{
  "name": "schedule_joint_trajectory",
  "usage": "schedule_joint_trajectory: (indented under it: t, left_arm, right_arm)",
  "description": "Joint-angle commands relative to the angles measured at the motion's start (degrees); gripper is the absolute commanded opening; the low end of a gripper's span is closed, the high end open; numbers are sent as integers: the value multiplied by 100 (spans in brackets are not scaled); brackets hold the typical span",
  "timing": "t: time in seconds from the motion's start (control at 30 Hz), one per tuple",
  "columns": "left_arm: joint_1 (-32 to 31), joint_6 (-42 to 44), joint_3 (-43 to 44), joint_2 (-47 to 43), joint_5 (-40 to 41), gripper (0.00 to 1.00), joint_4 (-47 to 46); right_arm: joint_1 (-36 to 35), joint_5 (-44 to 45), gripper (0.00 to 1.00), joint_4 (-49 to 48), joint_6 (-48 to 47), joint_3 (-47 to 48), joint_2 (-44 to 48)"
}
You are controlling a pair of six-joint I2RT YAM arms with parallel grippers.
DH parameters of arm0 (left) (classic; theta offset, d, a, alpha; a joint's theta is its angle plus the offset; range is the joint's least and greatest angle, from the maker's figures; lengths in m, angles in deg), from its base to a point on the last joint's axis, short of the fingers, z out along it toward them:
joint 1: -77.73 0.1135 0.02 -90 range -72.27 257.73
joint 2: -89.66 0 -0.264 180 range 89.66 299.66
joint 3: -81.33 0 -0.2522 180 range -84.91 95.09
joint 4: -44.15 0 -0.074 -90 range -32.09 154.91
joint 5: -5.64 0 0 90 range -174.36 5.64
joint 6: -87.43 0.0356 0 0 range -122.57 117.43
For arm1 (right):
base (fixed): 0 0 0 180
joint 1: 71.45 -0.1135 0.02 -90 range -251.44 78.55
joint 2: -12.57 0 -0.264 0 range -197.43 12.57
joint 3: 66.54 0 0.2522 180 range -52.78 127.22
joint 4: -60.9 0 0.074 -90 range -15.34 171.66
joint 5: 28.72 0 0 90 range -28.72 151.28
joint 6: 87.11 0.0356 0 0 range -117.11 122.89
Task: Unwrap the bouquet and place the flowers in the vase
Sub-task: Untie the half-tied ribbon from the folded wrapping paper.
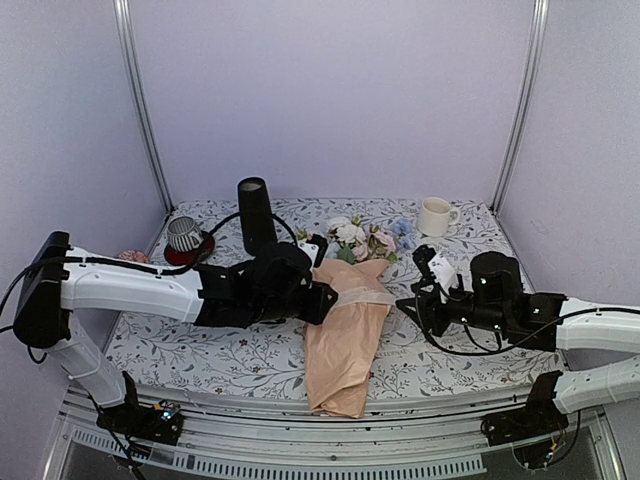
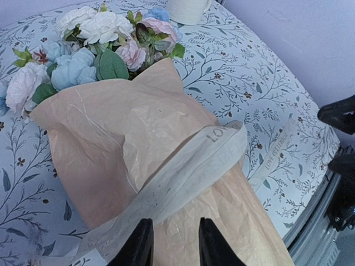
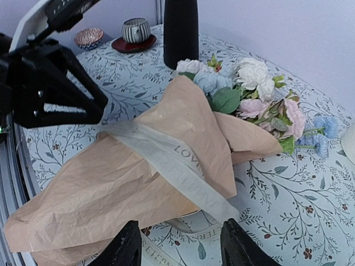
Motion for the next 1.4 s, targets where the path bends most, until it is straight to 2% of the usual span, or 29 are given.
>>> schedule_joint_trajectory:
  t: [0.0,0.2,0.5,0.67,0.9,1.0,1.1,1.13,1.37]
  left_arm:
    - [-31,42,194,-48,213,31,206]
    - [77,303,147,-98,182,31,178]
    - [463,521,-241,-289,-429,31,-327]
    - [669,671,-269,-321,-581,31,-397]
    - [877,733,-252,-320,-804,31,-487]
    - [915,785,-196,-321,-826,31,-458]
    - [929,773,-183,-330,-799,31,-439]
    - [933,762,-183,-340,-797,31,-431]
    - [934,737,-282,-428,-906,31,-345]
  right_arm:
    - [-230,298,52,-68,-319,183,-425]
    - [-405,591,57,-106,-716,517,-1146]
    - [-591,1774,58,-17,-1179,1111,-2438]
    - [-705,2399,58,-339,-1402,1326,-2890]
    - [-711,2342,41,-816,-1485,1430,-2835]
    - [-713,2282,30,-894,-1521,1473,-2816]
    - [-717,2226,9,-904,-1537,1563,-2808]
    - [-715,2197,6,-897,-1537,1579,-2788]
    - [-711,1938,8,-829,-1305,1473,-2214]
